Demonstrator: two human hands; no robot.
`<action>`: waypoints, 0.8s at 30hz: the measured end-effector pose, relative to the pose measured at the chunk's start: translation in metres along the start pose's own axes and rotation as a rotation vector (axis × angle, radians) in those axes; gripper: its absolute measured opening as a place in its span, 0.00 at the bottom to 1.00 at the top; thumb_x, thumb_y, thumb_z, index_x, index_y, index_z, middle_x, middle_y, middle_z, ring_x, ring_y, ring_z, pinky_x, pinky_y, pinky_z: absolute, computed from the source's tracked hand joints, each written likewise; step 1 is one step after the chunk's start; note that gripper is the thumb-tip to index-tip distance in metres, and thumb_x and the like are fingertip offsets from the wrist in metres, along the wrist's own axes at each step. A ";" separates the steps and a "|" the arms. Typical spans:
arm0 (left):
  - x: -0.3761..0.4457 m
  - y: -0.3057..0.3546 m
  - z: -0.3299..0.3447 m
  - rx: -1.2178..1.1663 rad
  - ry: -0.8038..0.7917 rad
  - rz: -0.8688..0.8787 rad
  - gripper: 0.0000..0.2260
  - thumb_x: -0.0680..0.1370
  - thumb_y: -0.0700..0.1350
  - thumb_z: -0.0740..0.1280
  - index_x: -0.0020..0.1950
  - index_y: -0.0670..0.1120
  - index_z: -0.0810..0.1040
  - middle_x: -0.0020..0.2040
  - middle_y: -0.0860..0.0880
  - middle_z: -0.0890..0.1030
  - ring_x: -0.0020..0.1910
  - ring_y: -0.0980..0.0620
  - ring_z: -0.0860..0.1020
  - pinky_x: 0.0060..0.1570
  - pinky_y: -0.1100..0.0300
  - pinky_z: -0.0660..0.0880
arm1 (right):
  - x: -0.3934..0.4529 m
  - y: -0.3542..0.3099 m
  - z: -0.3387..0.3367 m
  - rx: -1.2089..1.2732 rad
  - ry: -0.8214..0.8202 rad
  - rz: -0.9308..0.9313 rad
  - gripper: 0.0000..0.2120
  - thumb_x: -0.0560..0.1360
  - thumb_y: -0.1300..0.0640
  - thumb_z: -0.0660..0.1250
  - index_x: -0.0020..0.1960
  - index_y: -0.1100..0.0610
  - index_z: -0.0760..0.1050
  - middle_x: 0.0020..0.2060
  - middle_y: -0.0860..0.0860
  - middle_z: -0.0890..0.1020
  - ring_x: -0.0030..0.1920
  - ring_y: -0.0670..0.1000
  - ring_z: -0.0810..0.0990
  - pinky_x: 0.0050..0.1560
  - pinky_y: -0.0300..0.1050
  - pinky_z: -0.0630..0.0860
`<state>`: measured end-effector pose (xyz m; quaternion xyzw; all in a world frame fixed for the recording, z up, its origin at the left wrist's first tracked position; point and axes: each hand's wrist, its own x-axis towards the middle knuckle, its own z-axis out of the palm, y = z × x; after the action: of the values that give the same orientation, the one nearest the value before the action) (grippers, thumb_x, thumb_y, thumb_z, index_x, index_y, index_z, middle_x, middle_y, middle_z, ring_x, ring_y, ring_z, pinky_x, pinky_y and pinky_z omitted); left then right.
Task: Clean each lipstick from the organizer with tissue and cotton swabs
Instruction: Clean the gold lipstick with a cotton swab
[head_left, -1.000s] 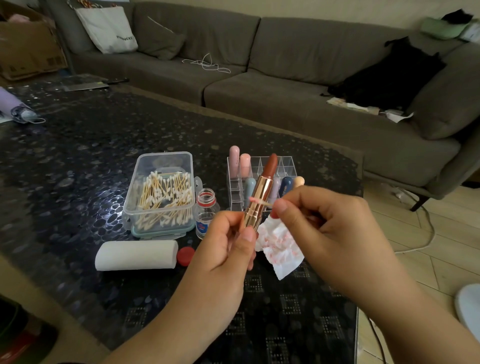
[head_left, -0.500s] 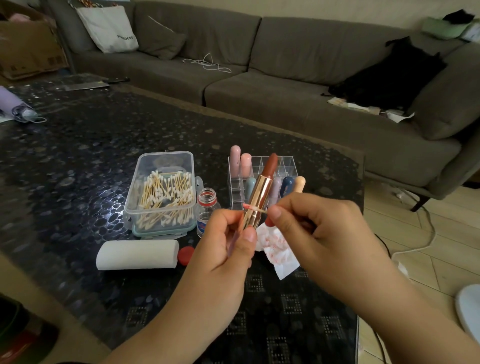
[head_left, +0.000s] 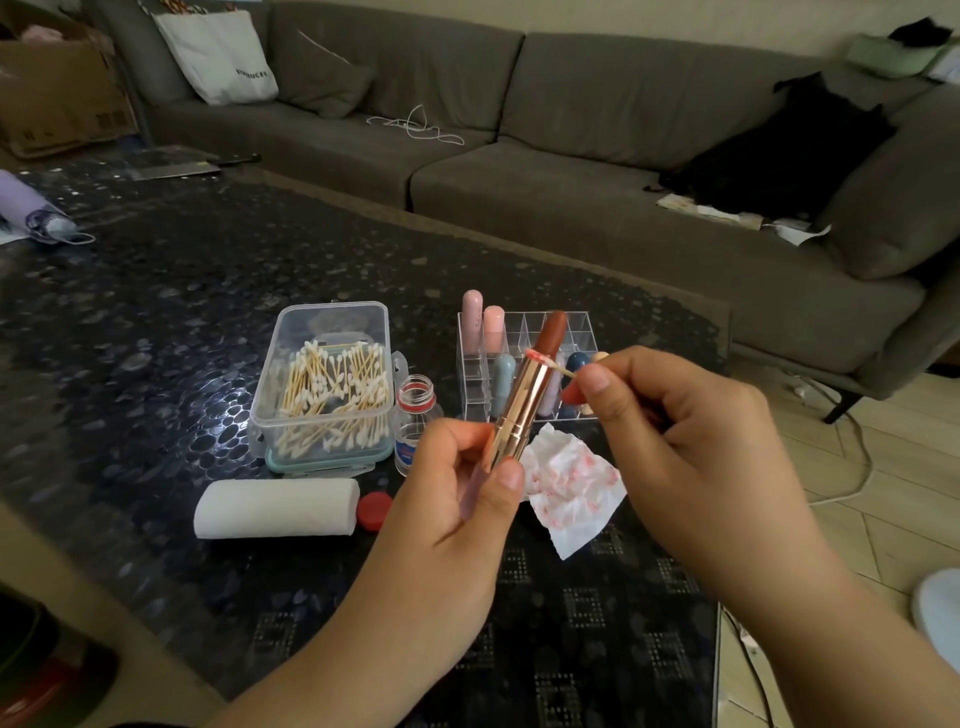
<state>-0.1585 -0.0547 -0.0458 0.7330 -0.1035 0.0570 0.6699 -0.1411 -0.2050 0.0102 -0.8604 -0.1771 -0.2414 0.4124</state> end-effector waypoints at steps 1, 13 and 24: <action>0.000 0.001 0.000 -0.004 0.002 -0.002 0.16 0.71 0.66 0.58 0.51 0.58 0.71 0.36 0.62 0.76 0.36 0.64 0.73 0.41 0.71 0.71 | 0.000 0.000 0.000 0.004 -0.005 0.004 0.11 0.76 0.50 0.61 0.40 0.52 0.79 0.24 0.38 0.72 0.25 0.39 0.70 0.26 0.25 0.62; 0.001 0.002 0.001 -0.080 0.019 -0.019 0.16 0.70 0.63 0.60 0.52 0.54 0.72 0.35 0.58 0.77 0.35 0.60 0.75 0.40 0.67 0.73 | -0.003 -0.001 0.002 -0.002 -0.141 0.014 0.13 0.75 0.49 0.61 0.38 0.53 0.80 0.24 0.41 0.72 0.23 0.41 0.69 0.25 0.26 0.62; 0.001 -0.002 0.003 -0.111 -0.030 -0.011 0.07 0.72 0.59 0.65 0.47 0.62 0.71 0.34 0.56 0.75 0.31 0.57 0.71 0.37 0.57 0.70 | 0.000 0.003 0.002 -0.021 0.015 -0.020 0.11 0.77 0.52 0.63 0.39 0.54 0.80 0.24 0.39 0.72 0.25 0.38 0.70 0.26 0.24 0.62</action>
<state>-0.1569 -0.0577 -0.0475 0.6960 -0.1128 0.0366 0.7082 -0.1390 -0.2047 0.0072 -0.8610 -0.1801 -0.2539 0.4023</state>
